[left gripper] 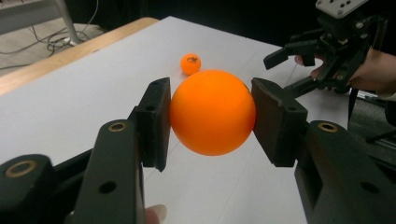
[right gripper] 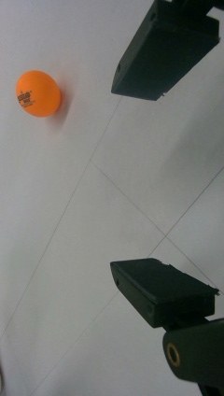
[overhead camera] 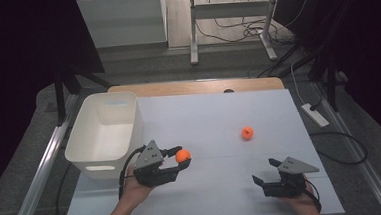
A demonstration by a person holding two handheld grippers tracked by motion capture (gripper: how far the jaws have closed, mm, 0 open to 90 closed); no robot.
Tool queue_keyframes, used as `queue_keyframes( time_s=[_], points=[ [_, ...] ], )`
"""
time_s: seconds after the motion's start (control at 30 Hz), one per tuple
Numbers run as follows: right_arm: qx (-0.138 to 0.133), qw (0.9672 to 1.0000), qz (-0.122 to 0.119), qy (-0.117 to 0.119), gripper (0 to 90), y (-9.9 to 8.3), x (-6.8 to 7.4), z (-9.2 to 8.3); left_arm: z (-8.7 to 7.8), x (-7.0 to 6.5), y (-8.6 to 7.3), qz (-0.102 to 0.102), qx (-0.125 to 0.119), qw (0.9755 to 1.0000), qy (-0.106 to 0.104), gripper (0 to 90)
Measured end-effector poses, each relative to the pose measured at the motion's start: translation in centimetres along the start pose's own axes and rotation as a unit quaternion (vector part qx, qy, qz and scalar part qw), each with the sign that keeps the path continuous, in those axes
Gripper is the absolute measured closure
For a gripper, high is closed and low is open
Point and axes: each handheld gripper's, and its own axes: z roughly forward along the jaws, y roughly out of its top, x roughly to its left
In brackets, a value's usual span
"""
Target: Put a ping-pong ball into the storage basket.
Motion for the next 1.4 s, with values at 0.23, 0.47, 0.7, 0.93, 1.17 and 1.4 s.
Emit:
queue_keyframes(
  time_s=[0.23,0.47,0.7,0.93,1.17,1.4],
  points=[
    [0.001,1.0,-0.001,-0.003,13.2,0.1,0.0,0.0,-1.1,0.1,0.5,0.0,-0.015,0.9999,0.006,50.6],
    [0.002,1.0,0.0,-0.003,13.1,0.0,0.1,0.1,-1.8,0.1,0.7,0.002,-0.022,0.9997,0.01,50.6],
    [0.002,1.0,0.002,-0.004,13.2,0.0,0.1,0.1,-2.3,0.3,0.9,0.001,-0.03,0.9994,0.016,50.6],
    [0.002,1.0,0.0,-0.005,13.1,0.0,0.0,0.0,-2.7,0.5,1.0,-0.001,-0.033,0.9992,0.023,50.7],
    [0.0,1.0,0.001,-0.005,13.2,0.1,0.1,0.0,-3.1,0.8,0.9,-0.003,-0.036,0.9989,0.031,50.6],
    [0.001,1.0,0.001,-0.005,13.2,0.0,0.1,0.1,-3.6,1.2,1.0,-0.008,-0.042,0.9983,0.039,50.6]
  ],
)
